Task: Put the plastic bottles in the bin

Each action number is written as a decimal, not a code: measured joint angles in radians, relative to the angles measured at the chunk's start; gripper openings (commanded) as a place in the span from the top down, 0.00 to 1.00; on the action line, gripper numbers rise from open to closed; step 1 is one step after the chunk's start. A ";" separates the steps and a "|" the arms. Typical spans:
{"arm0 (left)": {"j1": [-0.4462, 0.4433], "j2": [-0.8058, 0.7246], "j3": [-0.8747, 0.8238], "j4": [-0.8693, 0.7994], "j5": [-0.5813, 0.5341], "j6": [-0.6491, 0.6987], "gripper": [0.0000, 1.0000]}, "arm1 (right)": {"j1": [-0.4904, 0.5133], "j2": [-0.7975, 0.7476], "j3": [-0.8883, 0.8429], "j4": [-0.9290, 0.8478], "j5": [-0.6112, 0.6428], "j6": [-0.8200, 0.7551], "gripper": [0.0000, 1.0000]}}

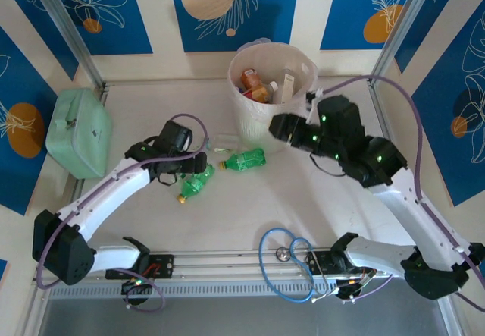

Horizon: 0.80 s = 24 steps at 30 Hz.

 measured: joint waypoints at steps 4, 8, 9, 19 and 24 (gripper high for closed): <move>0.050 0.083 0.036 0.042 0.018 0.001 0.17 | 0.125 -0.021 -0.103 0.004 0.078 0.016 0.39; 0.073 0.195 0.092 0.084 0.041 0.013 0.16 | 0.203 -0.006 -0.185 0.008 0.128 0.053 0.39; 0.075 0.216 0.103 0.095 0.051 0.020 0.16 | 0.212 -0.003 -0.198 0.008 0.134 0.062 0.39; 0.090 0.400 0.200 0.169 0.084 0.068 0.13 | 0.250 -0.001 -0.266 0.023 0.157 0.130 0.39; 0.096 0.402 0.193 0.169 0.073 0.076 0.11 | 0.256 -0.001 -0.266 0.023 0.161 0.144 0.39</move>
